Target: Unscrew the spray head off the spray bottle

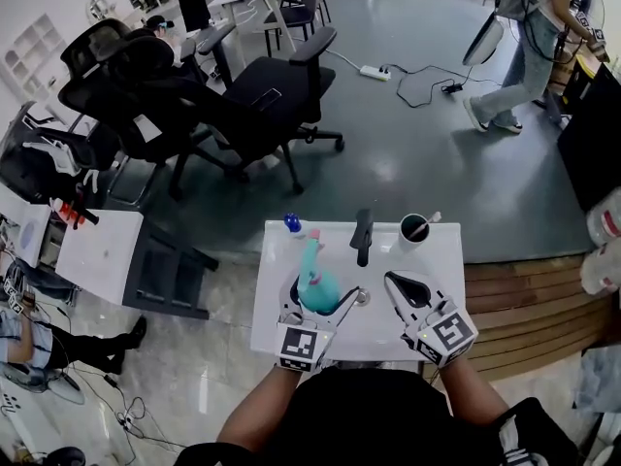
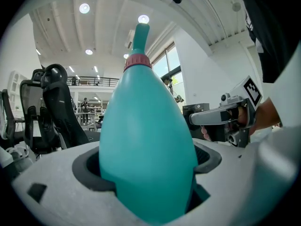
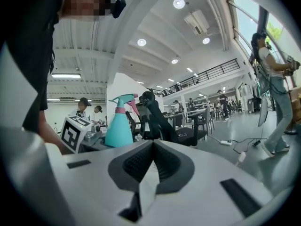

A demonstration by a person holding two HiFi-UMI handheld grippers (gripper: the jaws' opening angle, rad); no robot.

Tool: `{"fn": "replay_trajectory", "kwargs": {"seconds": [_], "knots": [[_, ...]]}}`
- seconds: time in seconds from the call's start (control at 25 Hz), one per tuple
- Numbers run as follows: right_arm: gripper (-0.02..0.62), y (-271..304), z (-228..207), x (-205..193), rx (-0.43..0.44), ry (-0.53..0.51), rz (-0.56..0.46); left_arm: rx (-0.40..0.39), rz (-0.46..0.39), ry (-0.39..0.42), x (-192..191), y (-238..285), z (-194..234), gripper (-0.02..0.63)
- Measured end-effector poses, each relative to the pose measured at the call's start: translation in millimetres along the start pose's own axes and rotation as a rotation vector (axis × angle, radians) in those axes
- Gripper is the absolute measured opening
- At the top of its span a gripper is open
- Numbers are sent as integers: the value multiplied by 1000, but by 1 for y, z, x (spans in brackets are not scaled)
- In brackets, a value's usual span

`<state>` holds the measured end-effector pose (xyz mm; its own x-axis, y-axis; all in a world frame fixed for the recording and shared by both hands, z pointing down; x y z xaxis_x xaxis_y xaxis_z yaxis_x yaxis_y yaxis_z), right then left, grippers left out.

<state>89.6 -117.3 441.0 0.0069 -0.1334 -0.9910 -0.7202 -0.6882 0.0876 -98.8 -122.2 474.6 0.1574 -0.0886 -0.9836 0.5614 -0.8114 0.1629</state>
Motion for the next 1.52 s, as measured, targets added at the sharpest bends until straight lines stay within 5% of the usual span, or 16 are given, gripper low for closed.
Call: {"fn": "replay_trajectory", "kwargs": {"seconds": [0.4,0.72,1.52], "knots": [[178,22,35,26,197,41,-27,-47,46,20,-17,6,-1,474],[179,40,61,36,286,-1,3,-82,43,62,-19,10,-18,474],[152,39,75,60,283,33,-84,-134,60,169,-14,0,-46,474]]}}
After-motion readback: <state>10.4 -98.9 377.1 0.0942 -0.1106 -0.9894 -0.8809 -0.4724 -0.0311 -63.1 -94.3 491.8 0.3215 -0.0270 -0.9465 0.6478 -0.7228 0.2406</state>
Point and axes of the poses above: the fingertips, and each gripper's own axes: y forward along the fingers, z to its left, x out of its top, the point moved 7 cm from there along -y, backward along the fingers, and after that the axes turned 2 degrees about -x, right-handed, at the moved point
